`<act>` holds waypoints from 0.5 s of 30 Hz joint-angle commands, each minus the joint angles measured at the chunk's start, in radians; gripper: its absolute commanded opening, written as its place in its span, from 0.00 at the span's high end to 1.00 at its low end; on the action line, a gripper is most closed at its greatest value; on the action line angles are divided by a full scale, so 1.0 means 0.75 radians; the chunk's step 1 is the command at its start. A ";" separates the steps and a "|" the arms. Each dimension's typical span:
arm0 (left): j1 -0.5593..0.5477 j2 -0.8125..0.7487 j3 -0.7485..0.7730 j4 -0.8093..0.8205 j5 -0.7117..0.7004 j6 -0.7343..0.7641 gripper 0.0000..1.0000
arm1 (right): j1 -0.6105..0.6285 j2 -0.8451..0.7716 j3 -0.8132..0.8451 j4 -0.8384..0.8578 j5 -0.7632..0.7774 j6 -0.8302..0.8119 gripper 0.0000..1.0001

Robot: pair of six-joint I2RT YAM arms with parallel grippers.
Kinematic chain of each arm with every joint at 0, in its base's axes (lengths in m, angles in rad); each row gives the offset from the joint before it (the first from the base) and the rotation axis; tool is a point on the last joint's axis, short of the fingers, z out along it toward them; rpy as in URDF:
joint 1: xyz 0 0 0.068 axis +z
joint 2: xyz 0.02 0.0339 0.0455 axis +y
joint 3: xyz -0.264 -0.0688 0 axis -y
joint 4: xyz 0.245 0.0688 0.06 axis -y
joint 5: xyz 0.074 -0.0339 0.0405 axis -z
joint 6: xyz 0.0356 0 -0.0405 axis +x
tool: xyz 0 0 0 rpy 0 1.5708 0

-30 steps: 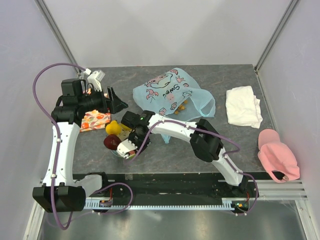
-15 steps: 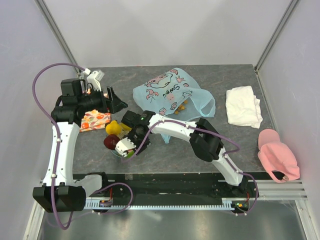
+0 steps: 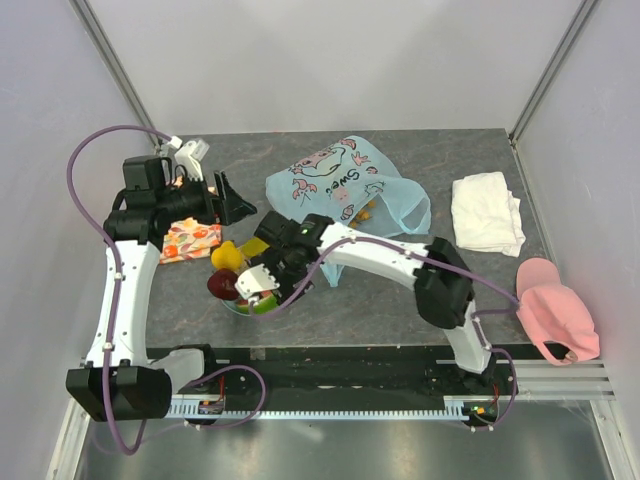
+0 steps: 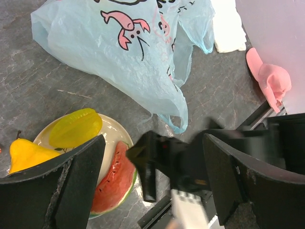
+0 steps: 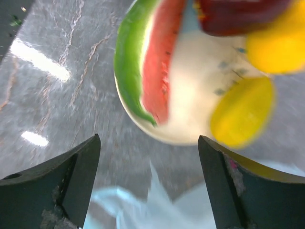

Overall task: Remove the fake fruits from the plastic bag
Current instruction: Adjust the fake fruit on the plate, then adjust the plastic bag at the center of the board.

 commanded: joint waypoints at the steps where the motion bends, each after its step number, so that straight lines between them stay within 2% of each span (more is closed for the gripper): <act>1: 0.005 0.030 0.065 0.074 0.047 -0.052 0.10 | -0.005 -0.277 -0.052 0.015 -0.019 0.150 0.09; 4: 0.001 0.052 0.071 0.076 0.073 -0.076 0.10 | -0.023 -0.404 -0.120 0.041 0.003 0.309 0.09; 5: 0.001 0.062 0.057 0.078 0.084 -0.090 0.10 | -0.062 -0.471 -0.136 0.058 -0.001 0.476 0.09; 9: -0.048 0.069 -0.007 0.070 0.113 -0.123 0.12 | -0.262 -0.635 -0.189 0.115 -0.117 0.855 0.10; 15: -0.309 0.185 -0.003 -0.024 0.090 -0.046 0.12 | -0.577 -0.817 -0.377 0.213 0.001 1.126 0.11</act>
